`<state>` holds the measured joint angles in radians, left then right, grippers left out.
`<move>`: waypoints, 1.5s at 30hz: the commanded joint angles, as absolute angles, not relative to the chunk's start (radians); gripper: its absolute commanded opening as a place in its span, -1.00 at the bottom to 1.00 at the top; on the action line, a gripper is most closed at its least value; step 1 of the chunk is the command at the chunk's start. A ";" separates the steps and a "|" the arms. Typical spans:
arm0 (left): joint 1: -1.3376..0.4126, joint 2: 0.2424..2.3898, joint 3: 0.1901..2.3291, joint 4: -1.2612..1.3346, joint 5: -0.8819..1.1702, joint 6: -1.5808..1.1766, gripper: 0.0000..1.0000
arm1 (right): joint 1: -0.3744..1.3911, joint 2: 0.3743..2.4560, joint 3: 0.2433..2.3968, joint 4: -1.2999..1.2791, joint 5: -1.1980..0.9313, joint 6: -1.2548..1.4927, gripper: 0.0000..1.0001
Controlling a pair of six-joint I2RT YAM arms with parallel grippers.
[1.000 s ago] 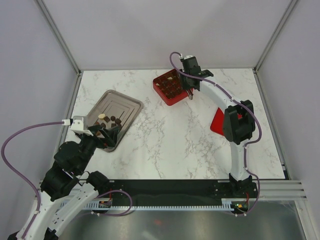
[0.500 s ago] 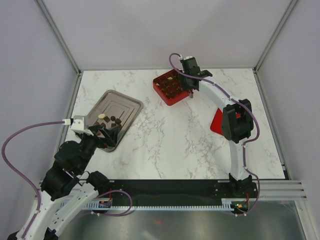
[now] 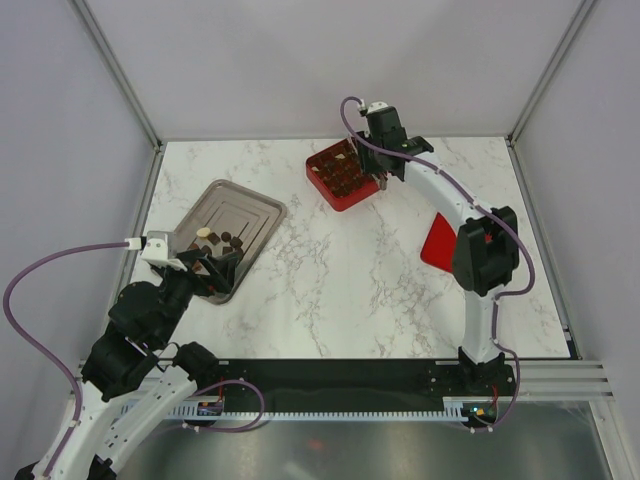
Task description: Pack the chocolate
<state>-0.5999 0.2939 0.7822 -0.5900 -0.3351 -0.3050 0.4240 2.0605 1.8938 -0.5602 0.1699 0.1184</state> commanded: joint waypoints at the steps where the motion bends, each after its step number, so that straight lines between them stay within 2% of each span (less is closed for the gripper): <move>1: -0.598 0.310 0.781 -0.542 -0.334 -0.281 0.99 | 0.491 1.916 1.861 -0.508 0.089 0.113 -0.06; 12: -0.598 0.314 0.776 -0.537 -0.318 -0.270 0.99 | 0.817 1.874 1.732 -0.413 0.045 0.136 -0.04; 21: -0.597 0.288 0.775 -0.535 -0.330 -0.272 0.99 | 0.983 1.887 1.617 -0.321 0.043 0.215 0.04; 45: -0.598 0.275 0.773 -0.534 -0.337 -0.276 0.99 | 1.072 2.091 1.675 -0.357 0.097 0.201 0.01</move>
<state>-0.5999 0.2821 0.7784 -0.5732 -0.3305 -0.3046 1.0607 2.0823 1.6127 -0.3725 0.0776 0.2050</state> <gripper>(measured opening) 0.993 0.513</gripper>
